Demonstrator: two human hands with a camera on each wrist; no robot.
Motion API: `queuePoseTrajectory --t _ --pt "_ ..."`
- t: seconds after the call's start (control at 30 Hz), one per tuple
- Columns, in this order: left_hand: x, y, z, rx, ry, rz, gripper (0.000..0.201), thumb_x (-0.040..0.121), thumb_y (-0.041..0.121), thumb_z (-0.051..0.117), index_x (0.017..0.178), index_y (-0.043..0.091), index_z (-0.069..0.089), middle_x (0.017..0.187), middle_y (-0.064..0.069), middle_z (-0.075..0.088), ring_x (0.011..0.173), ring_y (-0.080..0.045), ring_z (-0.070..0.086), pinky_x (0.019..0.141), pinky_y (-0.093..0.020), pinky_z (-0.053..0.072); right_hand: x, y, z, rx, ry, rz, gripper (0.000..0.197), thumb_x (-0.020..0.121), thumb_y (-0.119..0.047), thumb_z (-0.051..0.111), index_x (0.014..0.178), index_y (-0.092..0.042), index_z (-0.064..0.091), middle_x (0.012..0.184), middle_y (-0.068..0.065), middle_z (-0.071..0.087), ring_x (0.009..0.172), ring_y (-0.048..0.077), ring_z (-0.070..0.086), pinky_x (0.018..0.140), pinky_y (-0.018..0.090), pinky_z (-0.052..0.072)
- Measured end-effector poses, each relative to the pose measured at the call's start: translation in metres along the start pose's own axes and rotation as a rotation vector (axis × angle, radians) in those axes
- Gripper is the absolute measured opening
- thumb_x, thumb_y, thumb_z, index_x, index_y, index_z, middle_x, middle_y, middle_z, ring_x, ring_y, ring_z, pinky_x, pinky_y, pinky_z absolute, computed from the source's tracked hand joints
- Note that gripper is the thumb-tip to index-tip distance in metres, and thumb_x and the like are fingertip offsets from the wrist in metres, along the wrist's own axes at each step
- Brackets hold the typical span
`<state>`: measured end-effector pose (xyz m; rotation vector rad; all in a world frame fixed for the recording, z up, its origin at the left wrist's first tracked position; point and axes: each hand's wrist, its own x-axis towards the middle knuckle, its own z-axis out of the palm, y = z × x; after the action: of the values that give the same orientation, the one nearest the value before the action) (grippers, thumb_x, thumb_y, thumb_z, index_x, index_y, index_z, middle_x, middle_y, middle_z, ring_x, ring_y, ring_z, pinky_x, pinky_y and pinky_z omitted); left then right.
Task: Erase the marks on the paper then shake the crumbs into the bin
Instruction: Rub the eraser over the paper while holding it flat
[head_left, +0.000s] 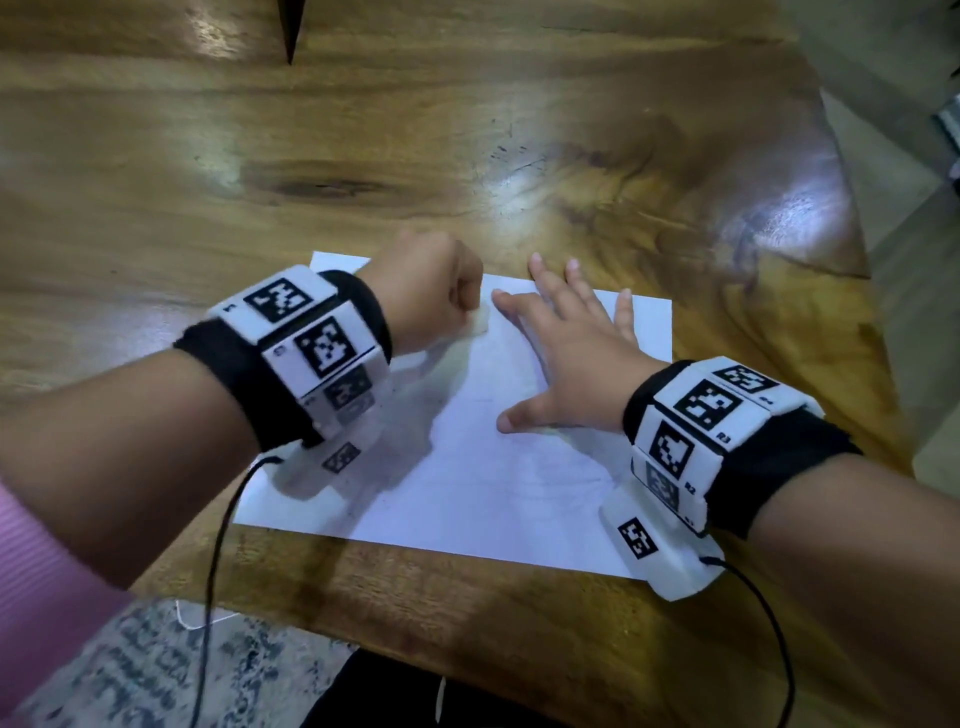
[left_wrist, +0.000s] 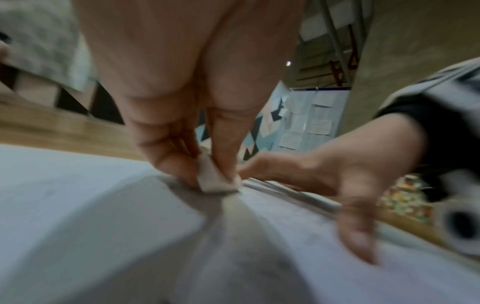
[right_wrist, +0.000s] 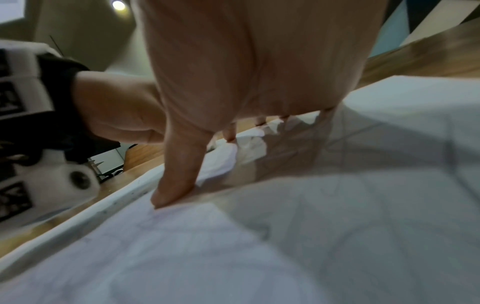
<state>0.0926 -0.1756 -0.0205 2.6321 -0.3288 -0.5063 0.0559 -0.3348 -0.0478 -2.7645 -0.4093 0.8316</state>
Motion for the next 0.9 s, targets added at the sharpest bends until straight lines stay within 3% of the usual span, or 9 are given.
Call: queuePoseTrajectory --t 0.07,0.2,0.3,0.33,0.47,0.63,0.73,0.8,0.9 --pt "-0.001 -0.001 0.000 -0.034 -0.060 -0.004 0.009 0.071 0.005 0.066 0.073 0.014 0.066 0.059 0.007 0.051 0.058 -0.012 0.046 0.051 -0.021 0.032 0.000 0.000 0.000 0.002 0.000 0.001 0.115 0.061 -0.059 0.077 0.148 -0.040 0.005 0.154 -0.009 -0.028 0.141 0.019 -0.028 0.110 0.057 -0.015" --pt "0.006 0.008 -0.001 -0.019 0.103 -0.028 0.008 0.075 0.006 0.061 0.079 0.009 0.068 0.062 0.005 0.050 0.069 -0.016 0.047 0.055 -0.021 0.029 0.000 0.000 0.000 -0.005 -0.002 0.005 0.115 0.061 -0.059 0.077 0.148 -0.039 0.005 0.154 -0.009 -0.028 0.141 0.019 -0.029 0.111 0.057 -0.014" --pt "0.001 0.008 0.000 0.002 -0.059 0.010 0.007 0.074 0.007 0.064 0.077 0.012 0.068 0.058 0.010 0.049 0.060 -0.013 0.046 0.050 -0.016 0.033 0.000 0.000 -0.001 -0.015 -0.009 0.006 0.116 0.062 -0.060 0.077 0.149 -0.039 0.003 0.154 -0.009 -0.029 0.140 0.020 -0.030 0.111 0.057 -0.014" --pt "0.001 0.008 0.000 -0.002 -0.057 0.008 0.007 0.074 0.007 0.064 0.078 0.012 0.068 0.059 0.009 0.050 0.060 -0.013 0.046 0.052 -0.018 0.034 0.000 0.000 -0.001 -0.015 -0.008 0.005 0.115 0.062 -0.060 0.076 0.149 -0.039 0.003 0.154 -0.009 -0.029 0.140 0.020 -0.030 0.111 0.057 -0.014" --pt "0.009 0.010 0.002 -0.024 0.177 -0.079 0.009 0.078 0.004 0.058 0.078 0.010 0.066 0.064 0.002 0.050 0.072 -0.019 0.048 0.063 -0.026 0.036 0.000 -0.001 -0.001 -0.023 -0.002 0.009 0.115 0.062 -0.059 0.076 0.149 -0.038 0.004 0.154 -0.008 -0.029 0.140 0.020 -0.029 0.110 0.057 -0.015" --pt "-0.001 0.006 -0.001 0.030 -0.100 0.010 0.006 0.074 0.007 0.066 0.077 0.012 0.068 0.059 0.012 0.049 0.058 -0.007 0.045 0.047 -0.007 0.032 0.000 0.000 -0.001 -0.010 -0.001 0.003 0.116 0.062 -0.059 0.076 0.149 -0.039 0.002 0.154 -0.009 -0.028 0.141 0.019 -0.029 0.110 0.056 -0.015" --pt "0.005 0.008 -0.001 -0.008 0.069 -0.049 0.008 0.077 0.008 0.062 0.083 0.009 0.068 0.068 0.003 0.054 0.069 -0.015 0.047 0.057 -0.021 0.032 0.000 0.000 0.000 -0.015 0.007 -0.002 0.115 0.062 -0.060 0.075 0.148 -0.040 0.002 0.154 -0.009 -0.028 0.141 0.019 -0.028 0.109 0.056 -0.015" --pt "0.004 0.009 0.001 -0.011 0.145 -0.044 0.007 0.078 0.005 0.059 0.082 0.006 0.066 0.072 0.000 0.053 0.073 -0.017 0.047 0.060 -0.019 0.031 -0.001 0.000 -0.001 -0.019 0.005 -0.001 0.115 0.063 -0.060 0.075 0.148 -0.040 0.002 0.154 -0.009 -0.028 0.141 0.019 -0.029 0.109 0.056 -0.015" --pt "-0.003 0.005 0.001 0.018 -0.069 0.013 0.009 0.074 0.003 0.062 0.074 0.012 0.066 0.060 0.008 0.050 0.059 -0.012 0.045 0.049 -0.014 0.030 0.000 0.000 0.000 -0.024 -0.005 0.004 0.116 0.062 -0.061 0.075 0.148 -0.040 0.000 0.154 -0.009 -0.029 0.141 0.019 -0.029 0.110 0.056 -0.014"
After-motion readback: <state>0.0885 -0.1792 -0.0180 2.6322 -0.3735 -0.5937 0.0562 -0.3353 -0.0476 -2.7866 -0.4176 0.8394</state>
